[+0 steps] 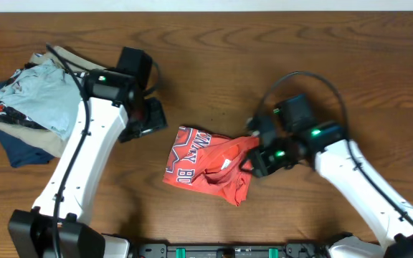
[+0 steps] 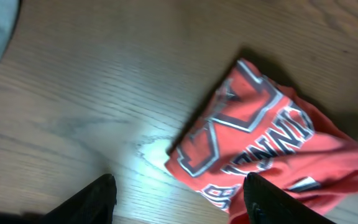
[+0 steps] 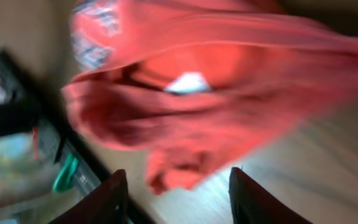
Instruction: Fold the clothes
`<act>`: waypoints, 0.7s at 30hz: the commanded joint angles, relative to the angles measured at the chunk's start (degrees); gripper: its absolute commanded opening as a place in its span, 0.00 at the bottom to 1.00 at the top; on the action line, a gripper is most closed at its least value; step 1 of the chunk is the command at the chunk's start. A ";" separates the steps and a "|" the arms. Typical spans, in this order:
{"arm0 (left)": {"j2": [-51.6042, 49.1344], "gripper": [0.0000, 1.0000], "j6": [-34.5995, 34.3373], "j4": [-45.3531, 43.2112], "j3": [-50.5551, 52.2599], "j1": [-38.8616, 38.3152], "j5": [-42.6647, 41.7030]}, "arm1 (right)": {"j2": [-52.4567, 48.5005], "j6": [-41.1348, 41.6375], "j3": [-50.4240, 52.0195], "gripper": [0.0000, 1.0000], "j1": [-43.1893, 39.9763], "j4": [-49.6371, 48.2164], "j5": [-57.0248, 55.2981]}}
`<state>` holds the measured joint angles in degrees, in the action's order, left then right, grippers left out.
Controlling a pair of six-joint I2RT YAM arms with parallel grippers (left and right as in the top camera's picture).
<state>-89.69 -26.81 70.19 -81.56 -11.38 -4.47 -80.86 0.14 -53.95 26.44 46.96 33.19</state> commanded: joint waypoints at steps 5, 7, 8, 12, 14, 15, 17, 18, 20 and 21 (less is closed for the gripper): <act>-0.57 0.68 1.73 0.31 0.81 7.89 -0.52 | -0.42 1.31 -0.57 0.68 14.38 -6.51 -10.38; -0.57 0.68 2.86 0.31 0.81 9.11 -1.88 | -1.14 1.53 -0.57 0.71 17.75 -8.50 -13.84; -0.57 0.68 3.15 0.33 0.81 9.53 -2.21 | -1.64 1.53 -0.57 0.72 19.02 -9.44 -14.97; -0.57 0.68 3.23 0.31 0.81 9.97 -2.38 | -5.05 3.13 -0.57 0.71 23.28 -13.55 -19.93; -0.57 0.68 3.23 0.31 0.81 9.97 -2.38 | -7.15 3.50 -0.57 0.69 24.35 -14.78 -20.70; -0.57 0.68 3.23 0.31 0.81 9.97 -2.38 | -8.04 3.85 -0.57 0.66 24.63 -15.10 -20.98; -0.57 0.68 3.50 0.31 0.81 9.97 -2.38 | -9.70 4.11 -0.57 0.21 24.85 -15.06 -21.11; -0.57 0.68 3.91 0.31 0.81 9.97 -2.38 | -10.16 4.46 -0.57 0.01 24.83 -14.32 -21.75; -0.57 0.68 4.11 0.50 0.81 9.97 -2.38 | -9.99 11.45 -0.59 0.01 24.24 -11.21 -27.41; -0.57 0.68 4.09 0.72 0.83 9.97 -2.38 | -9.44 15.89 -0.59 0.01 23.76 -9.31 -31.28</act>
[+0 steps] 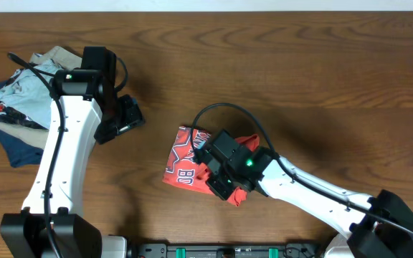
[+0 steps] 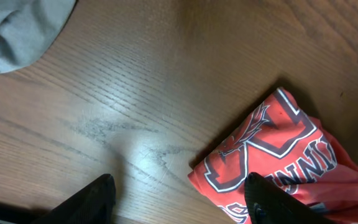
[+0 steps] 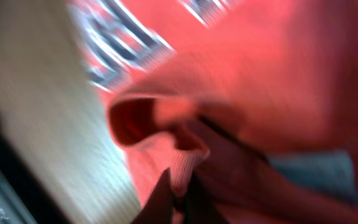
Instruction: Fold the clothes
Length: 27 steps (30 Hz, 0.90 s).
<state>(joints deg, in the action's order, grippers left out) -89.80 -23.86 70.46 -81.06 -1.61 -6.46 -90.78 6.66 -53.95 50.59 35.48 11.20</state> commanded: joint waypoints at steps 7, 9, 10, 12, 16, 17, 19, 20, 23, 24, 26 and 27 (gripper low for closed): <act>-0.46 0.68 1.14 1.11 0.33 0.20 -0.39 | 5.20 23.10 -0.59 0.15 -4.96 19.12 -20.57; -0.46 0.68 1.11 1.11 0.33 0.17 -0.44 | 5.16 23.10 -0.59 0.15 -5.20 23.06 -20.17; -0.46 0.68 1.14 1.14 0.33 0.17 -0.61 | 4.96 23.10 -0.57 0.14 -5.20 24.74 -20.17; -0.46 0.68 1.14 1.29 0.33 0.13 -0.66 | 4.94 23.23 -0.57 0.07 -5.16 27.04 -20.15; -0.46 0.68 1.16 1.79 0.33 0.13 -0.66 | 5.86 25.22 -0.68 0.04 -5.16 25.42 -19.21; -0.46 0.68 1.16 1.92 0.33 0.13 -0.68 | 6.49 25.00 -0.94 0.05 -5.22 23.52 -18.23; -0.46 0.68 1.16 2.19 0.33 0.13 -0.68 | 7.93 24.09 -1.73 0.15 -5.22 19.43 -16.31; -0.46 0.68 1.16 2.29 0.33 0.13 -0.68 | 8.74 23.89 -2.05 0.32 -5.22 16.87 -15.54; -0.46 0.68 1.16 2.62 0.37 0.13 -0.68 | 9.94 22.21 -2.16 0.48 -5.22 9.14 -14.56; -0.46 0.68 1.14 2.64 0.39 0.13 -0.68 | 9.90 21.29 -2.14 0.48 -5.22 6.93 -13.22; -0.46 0.68 1.16 2.67 0.39 0.13 -0.68 | 9.22 19.91 -2.12 0.48 -5.20 4.04 -9.55; -0.46 0.68 1.14 2.67 0.39 0.13 -0.68 | 8.74 18.93 -2.12 0.48 -5.09 3.13 -7.10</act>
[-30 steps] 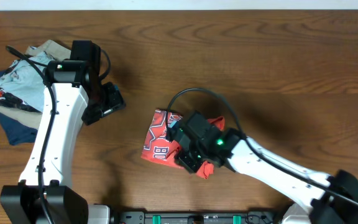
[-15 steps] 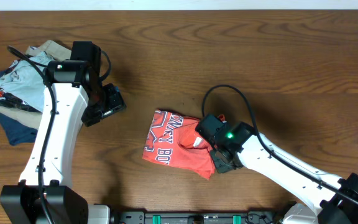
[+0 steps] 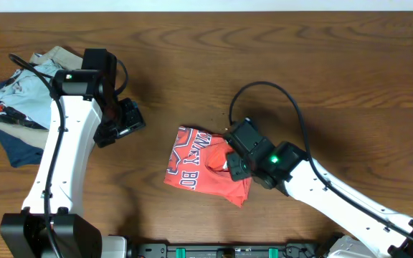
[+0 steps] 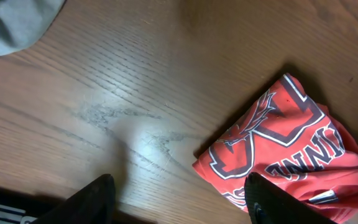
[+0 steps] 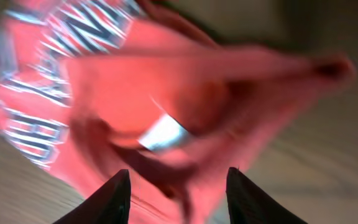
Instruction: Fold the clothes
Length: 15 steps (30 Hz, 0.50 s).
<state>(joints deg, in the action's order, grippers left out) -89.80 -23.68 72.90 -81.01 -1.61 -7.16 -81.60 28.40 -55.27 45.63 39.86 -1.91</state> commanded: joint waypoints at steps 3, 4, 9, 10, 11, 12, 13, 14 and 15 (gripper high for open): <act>-0.46 0.68 0.96 0.17 0.35 0.13 0.02 | -2.89 -5.92 -0.79 0.49 0.63 -2.51 11.15; -0.46 0.68 0.94 0.15 0.35 0.13 0.02 | -4.26 -7.72 -0.76 0.50 1.31 -2.91 12.59; -0.46 0.68 0.96 0.17 0.35 0.13 0.04 | -9.11 -11.56 -0.76 0.53 3.76 -4.79 15.47; -0.46 0.68 0.96 0.17 0.35 0.13 0.04 | -10.27 -11.56 -0.76 0.52 4.24 -5.51 15.47; -0.46 0.68 0.96 0.17 0.35 0.13 0.04 | -10.95 -11.58 -0.76 0.50 4.50 -5.86 15.45; -0.46 0.68 0.96 0.20 0.35 0.13 0.02 | -11.63 -11.80 -0.76 0.43 4.63 -6.05 15.43; -0.46 0.68 0.96 0.20 0.35 0.13 0.04 | -11.98 -11.78 -0.76 0.32 4.63 -6.01 15.30; -0.46 0.68 0.96 0.22 0.35 0.13 0.04 | -12.17 -11.76 -0.76 0.17 4.50 -5.64 14.53; -0.46 0.68 0.96 0.22 0.35 0.13 0.04 | -12.15 -11.67 -0.76 0.01 4.31 -4.70 12.98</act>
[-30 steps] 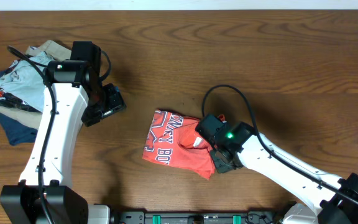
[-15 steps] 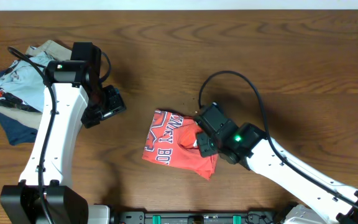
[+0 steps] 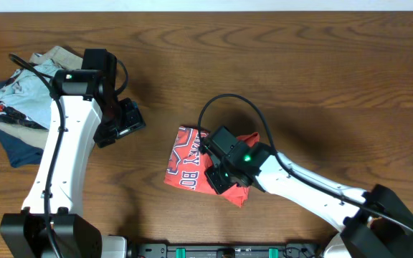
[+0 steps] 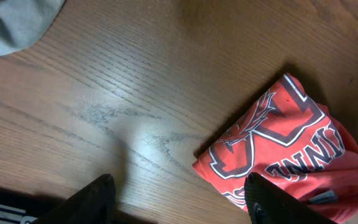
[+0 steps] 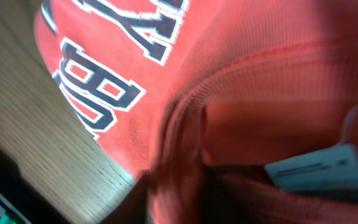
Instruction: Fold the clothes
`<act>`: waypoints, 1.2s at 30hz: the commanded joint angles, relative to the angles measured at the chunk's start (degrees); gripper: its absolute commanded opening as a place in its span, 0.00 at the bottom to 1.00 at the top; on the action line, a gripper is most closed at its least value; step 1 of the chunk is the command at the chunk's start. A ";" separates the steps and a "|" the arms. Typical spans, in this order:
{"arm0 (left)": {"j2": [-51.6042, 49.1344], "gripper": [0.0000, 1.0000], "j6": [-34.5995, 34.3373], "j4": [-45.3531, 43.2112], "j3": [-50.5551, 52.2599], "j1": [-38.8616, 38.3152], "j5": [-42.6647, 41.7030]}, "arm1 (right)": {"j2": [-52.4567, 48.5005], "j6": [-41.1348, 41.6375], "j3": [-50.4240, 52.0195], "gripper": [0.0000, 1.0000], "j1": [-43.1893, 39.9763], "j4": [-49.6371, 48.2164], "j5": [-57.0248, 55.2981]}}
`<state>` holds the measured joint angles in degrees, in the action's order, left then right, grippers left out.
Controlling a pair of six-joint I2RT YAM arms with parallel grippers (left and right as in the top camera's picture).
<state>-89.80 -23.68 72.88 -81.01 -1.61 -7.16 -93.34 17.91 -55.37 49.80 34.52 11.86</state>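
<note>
A crumpled red shirt (image 3: 185,161) with grey and navy lettering lies at the middle of the wooden table. My right gripper (image 3: 217,178) is down on the shirt's front middle. In the right wrist view red cloth (image 5: 135,62) fills the frame, and the right gripper (image 5: 176,199) is shut on a raised fold of it, with a white label (image 5: 309,168) beside. My left gripper (image 3: 124,123) hangs open over bare wood to the left of the shirt. The left wrist view shows that gripper (image 4: 182,202) empty, with the shirt (image 4: 278,143) ahead on the right.
A pile of other clothes (image 3: 20,107), grey, tan and navy, lies at the table's far left; its grey edge (image 4: 11,18) shows in the left wrist view. The right arm's black cable (image 3: 228,107) loops above the shirt.
My right gripper was open at the shirt's right part. It is now further left, on the shirt's front middle, shut on a fold. The left arm has not moved.
First my right gripper was open at the shirt's right edge and the left gripper was close to the shirt's left side. Then the left had drawn back towards the pile, and the right was shut on cloth at the front. It then stood open at the right, and now grips again.
</note>
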 commanded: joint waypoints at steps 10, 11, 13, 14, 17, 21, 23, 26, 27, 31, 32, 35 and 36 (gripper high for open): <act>-0.46 0.68 0.96 0.09 1.70 0.13 0.02 | -0.20 23.80 -0.66 0.14 -3.89 22.84 -21.79; -0.46 0.68 0.96 -0.09 2.34 -0.04 0.00 | -0.20 23.80 -0.66 0.18 -4.00 23.87 -21.92; -0.46 0.68 1.01 -0.79 3.58 -0.61 -0.33 | -0.20 23.69 -0.66 0.25 -4.00 24.39 -22.16; -0.46 0.68 1.25 -1.22 4.39 -1.11 -0.96 | -0.20 23.61 -0.66 0.27 -4.00 24.39 -22.60; -0.46 0.68 2.40 -2.93 6.82 -3.45 -4.52 | -0.20 24.11 -0.66 0.28 -4.37 24.24 -25.86; -0.46 0.68 5.44 -7.13 10.23 -7.93 -8.74 | -0.20 25.55 -0.66 0.33 -7.80 23.67 -29.97; -0.46 0.68 8.59 -10.40 11.80 -10.75 -11.10 | -0.20 25.51 -0.66 0.33 -10.21 22.80 -30.36; -0.55 0.70 10.38 -15.32 13.75 -15.15 -11.87 | -0.20 25.22 -0.66 0.33 -14.01 22.10 -29.90; -0.57 0.72 10.36 -16.81 14.29 -16.65 -11.87 | -0.20 25.00 -0.66 0.33 -14.82 22.10 -29.33; -0.83 0.72 10.32 -20.70 16.20 -21.68 -11.89 | -0.20 23.45 -0.66 0.34 -17.38 22.82 -27.93; -0.94 0.72 10.32 -21.46 16.76 -22.97 -11.91 | -0.20 23.06 -0.66 0.34 -17.84 23.02 -28.02; -1.20 0.72 10.36 -22.93 17.73 -26.36 -11.91 | -0.20 22.05 -0.66 0.36 -18.82 22.69 -28.24; -1.20 0.73 10.47 -23.52 17.97 -27.61 -11.91 | -0.20 21.94 -0.66 0.36 -19.06 22.18 -28.46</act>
<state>-90.17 -14.61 50.11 -64.07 -26.57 -18.31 -93.51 40.95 -55.57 31.90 57.28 -15.00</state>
